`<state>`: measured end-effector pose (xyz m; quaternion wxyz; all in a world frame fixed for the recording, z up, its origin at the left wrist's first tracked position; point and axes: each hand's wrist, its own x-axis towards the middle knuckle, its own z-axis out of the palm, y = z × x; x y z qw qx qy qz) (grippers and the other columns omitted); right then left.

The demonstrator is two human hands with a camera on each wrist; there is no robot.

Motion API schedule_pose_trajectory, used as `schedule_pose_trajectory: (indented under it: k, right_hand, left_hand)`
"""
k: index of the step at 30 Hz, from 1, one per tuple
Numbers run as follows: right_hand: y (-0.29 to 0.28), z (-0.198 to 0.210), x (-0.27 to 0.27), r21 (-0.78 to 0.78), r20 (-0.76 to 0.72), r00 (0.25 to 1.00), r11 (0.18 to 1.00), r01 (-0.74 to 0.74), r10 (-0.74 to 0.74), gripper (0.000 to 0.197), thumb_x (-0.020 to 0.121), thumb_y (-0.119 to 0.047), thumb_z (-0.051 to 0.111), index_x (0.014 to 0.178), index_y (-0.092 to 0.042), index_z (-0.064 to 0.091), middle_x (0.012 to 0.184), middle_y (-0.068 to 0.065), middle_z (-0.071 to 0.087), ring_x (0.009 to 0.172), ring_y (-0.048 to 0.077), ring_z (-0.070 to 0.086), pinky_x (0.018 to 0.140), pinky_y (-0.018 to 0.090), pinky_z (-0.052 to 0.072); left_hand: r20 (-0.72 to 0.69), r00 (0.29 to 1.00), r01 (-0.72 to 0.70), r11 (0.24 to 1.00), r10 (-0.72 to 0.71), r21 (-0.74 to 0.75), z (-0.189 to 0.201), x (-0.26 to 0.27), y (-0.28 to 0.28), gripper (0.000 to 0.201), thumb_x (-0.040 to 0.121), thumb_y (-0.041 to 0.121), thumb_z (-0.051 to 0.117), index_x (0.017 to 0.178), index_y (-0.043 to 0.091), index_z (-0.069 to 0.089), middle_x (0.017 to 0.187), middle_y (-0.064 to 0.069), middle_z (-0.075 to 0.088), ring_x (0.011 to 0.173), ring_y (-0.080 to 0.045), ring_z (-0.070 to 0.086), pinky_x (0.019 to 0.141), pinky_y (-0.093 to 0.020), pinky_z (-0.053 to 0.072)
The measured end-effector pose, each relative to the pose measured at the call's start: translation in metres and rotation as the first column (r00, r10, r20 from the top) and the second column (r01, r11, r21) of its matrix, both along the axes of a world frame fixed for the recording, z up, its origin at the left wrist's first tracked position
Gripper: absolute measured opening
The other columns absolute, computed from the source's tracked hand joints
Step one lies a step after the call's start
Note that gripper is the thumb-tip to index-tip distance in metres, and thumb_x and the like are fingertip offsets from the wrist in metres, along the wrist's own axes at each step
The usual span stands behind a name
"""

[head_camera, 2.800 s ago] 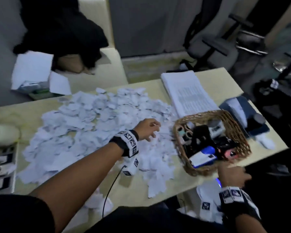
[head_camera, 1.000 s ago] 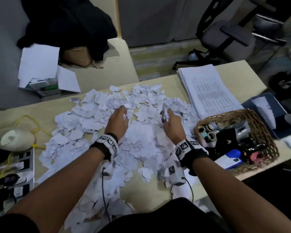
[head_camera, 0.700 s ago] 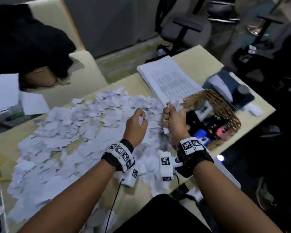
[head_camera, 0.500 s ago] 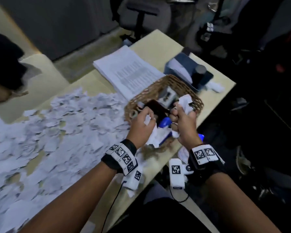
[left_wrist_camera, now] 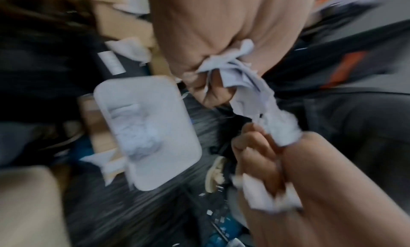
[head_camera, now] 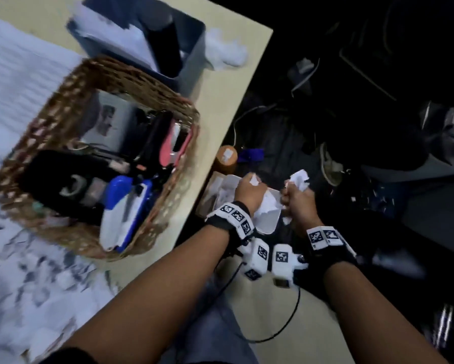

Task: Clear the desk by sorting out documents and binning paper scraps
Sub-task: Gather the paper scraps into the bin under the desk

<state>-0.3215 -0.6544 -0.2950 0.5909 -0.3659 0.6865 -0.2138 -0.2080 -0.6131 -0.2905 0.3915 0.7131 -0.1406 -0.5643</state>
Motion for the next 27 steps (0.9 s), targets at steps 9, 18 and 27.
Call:
schedule_pose_trajectory:
  k: [9, 18, 27]
  right_hand:
    - [0.006, -0.190, -0.010, 0.329, -0.122, 0.940, 0.906, -0.266, 0.320, 0.036, 0.083, -0.040, 0.063, 0.108, -0.014, 0.063, 0.094, 0.008, 0.069, 0.069, 0.023, 0.065, 0.053, 0.032, 0.054]
    - [-0.009, -0.210, -0.017, 0.376, -0.158, 0.961, 0.914, -0.155, 0.228, 0.032, 0.096, -0.031, 0.051, 0.116, -0.008, 0.062, 0.108, 0.005, 0.059, 0.101, 0.025, 0.054, 0.102, 0.045, 0.043]
    - [-0.007, -0.072, 0.019, 0.283, -0.052, 0.965, 0.930, -0.233, 0.258, 0.012, 0.092, -0.015, 0.055, 0.084, -0.016, 0.064, 0.088, 0.009, 0.061, 0.081, 0.023, 0.058, 0.063, 0.031, 0.048]
  left_hand:
    - [0.026, 0.993, -0.113, 0.882, 0.114, 0.458, -0.188, 0.007, -0.002, 0.050, 0.091, 0.034, 0.057, 0.127, 0.000, 0.058, 0.125, -0.019, 0.062, 0.115, -0.036, 0.058, 0.100, -0.043, 0.045]
    - [-0.030, 0.988, -0.113, 0.855, 0.149, 0.506, -0.202, 0.028, -0.025, 0.062, 0.098, 0.052, 0.038, 0.138, 0.006, 0.046, 0.143, -0.014, 0.045, 0.128, -0.033, 0.046, 0.106, -0.039, 0.040]
    - [-0.180, 0.984, 0.072, 0.924, -0.003, 0.376, -0.060, 0.025, -0.005, 0.064, 0.095, 0.054, 0.044, 0.131, 0.002, 0.053, 0.132, -0.016, 0.056, 0.118, -0.032, 0.054, 0.104, -0.044, 0.042]
